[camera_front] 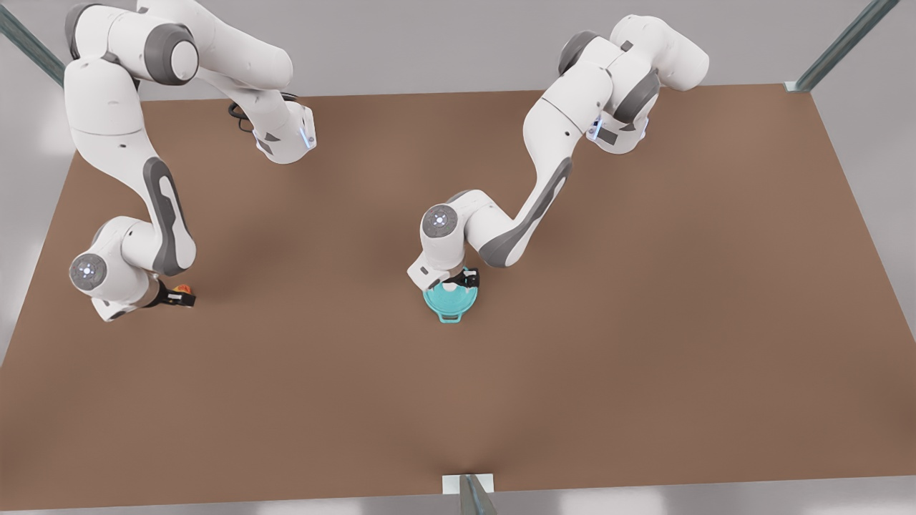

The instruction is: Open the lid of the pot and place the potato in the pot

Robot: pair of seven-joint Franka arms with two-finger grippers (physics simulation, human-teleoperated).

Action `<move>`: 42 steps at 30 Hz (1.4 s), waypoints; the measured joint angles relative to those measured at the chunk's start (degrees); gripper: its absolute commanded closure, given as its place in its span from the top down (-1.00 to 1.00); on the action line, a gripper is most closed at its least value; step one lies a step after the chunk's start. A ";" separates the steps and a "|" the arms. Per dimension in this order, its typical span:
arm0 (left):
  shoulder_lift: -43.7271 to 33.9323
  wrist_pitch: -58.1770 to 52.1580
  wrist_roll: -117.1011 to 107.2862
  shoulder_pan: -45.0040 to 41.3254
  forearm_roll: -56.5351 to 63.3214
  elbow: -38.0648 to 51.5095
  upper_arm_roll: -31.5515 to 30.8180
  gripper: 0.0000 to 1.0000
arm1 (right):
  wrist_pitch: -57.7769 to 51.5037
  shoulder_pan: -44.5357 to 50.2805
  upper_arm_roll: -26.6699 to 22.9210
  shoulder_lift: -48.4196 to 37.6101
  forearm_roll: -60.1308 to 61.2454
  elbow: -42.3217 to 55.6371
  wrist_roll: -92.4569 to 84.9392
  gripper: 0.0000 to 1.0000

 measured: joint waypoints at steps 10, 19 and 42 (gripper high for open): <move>-1.15 1.68 -2.09 -0.42 0.90 -2.20 0.00 -0.10 | 4.79 -1.38 0.21 0.39 0.00 -3.65 -0.79 1.00; -2.54 0.13 -2.79 8.25 0.90 3.01 0.48 -0.15 | 8.34 -2.90 0.64 1.44 -0.05 -4.96 -1.66 1.00; -33.68 -22.83 24.79 40.22 -9.22 -8.47 0.23 1.00 | 9.58 -3.73 1.55 1.18 0.09 -5.02 -2.52 0.27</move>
